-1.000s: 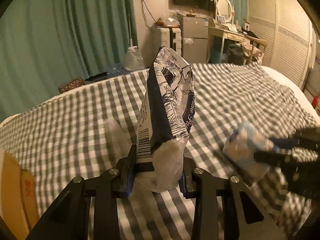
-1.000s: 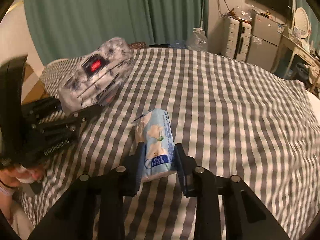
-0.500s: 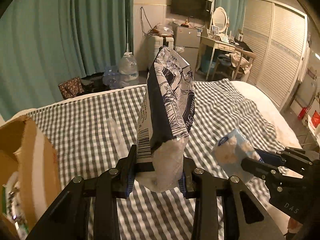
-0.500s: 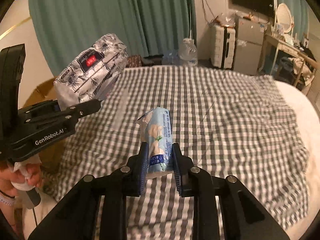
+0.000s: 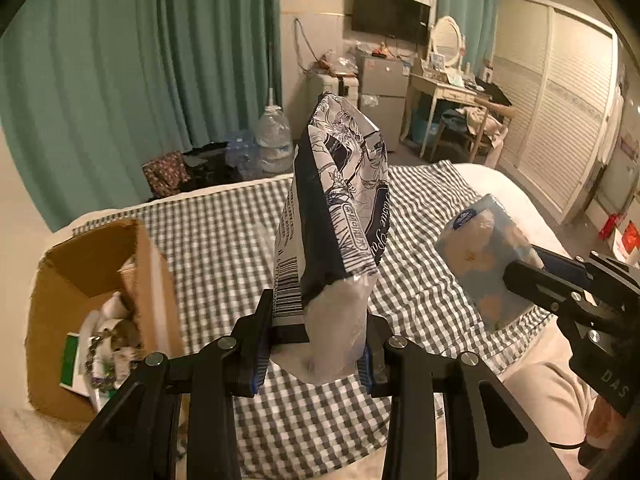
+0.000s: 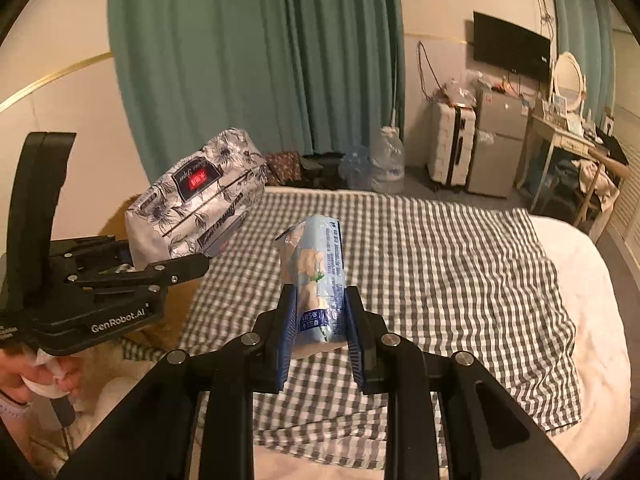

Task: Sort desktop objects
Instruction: 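Carry the snack bag and tissue pack over the cardboard box with both tools, then open both tools to drop the snack bag and tissue pack into the box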

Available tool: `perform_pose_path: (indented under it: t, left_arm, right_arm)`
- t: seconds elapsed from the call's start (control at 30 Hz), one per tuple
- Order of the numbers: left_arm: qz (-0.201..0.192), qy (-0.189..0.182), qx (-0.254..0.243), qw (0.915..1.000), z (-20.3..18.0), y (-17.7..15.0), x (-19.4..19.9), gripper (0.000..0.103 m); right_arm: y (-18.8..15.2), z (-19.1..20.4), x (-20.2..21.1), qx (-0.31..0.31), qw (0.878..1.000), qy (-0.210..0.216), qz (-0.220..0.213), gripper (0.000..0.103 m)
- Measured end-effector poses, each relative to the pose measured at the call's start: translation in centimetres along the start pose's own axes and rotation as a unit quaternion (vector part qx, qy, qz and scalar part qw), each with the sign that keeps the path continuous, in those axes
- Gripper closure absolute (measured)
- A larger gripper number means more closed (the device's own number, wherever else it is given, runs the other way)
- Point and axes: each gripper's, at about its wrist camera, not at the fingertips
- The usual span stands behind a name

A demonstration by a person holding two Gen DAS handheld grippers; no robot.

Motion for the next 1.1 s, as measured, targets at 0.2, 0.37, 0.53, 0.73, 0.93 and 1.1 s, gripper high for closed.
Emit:
perform_pose_path:
  t: [0.2, 0.37, 0.53, 0.73, 0.93, 1.1]
  left_arm:
    - [-0.016, 0.018, 0.026, 0.9994, 3.1, -0.4, 1.8, 0.067]
    - [-0.022, 0.055, 0.064, 0.9962, 8.0, -1.1, 2.5, 0.067]
    - [-0.027, 0.101, 0.088, 0.9907, 13.1, -1.4, 2.7, 0.067]
    - [-0.019, 0.135, 0.123, 0.9829, 18.4, -2.8, 2.7, 0.067]
    - [0.001, 0.151, 0.159, 0.9757, 22.7, -4.3, 1.3, 0.067]
    - [0.012, 0.171, 0.166, 0.9711, 24.5, -5.5, 0.3, 0.041]
  right_arm:
    - [1.8, 3.5, 1.1, 0.028, 0.999, 0.011, -0.019, 0.080]
    - [3.4, 6.5, -0.6, 0.051, 0.998, 0.033, -0.015, 0.080]
    - [5.2, 11.2, -3.4, 0.083, 0.994, 0.069, -0.008, 0.080]
    - [6.8, 15.9, -7.4, 0.096, 0.989, 0.115, -0.002, 0.080]
    - [7.5, 20.0, -12.4, 0.110, 0.982, 0.151, 0.022, 0.080]
    - [7.9, 21.9, -15.8, 0.111, 0.979, 0.167, 0.032, 0.076]
Point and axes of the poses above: each gripper's, at about its wrist camera, not at the fingertips, and x roughly against the way its jaws point, z to its left, y to its top, and after that the axes turned 10 degrees about x, right-handed
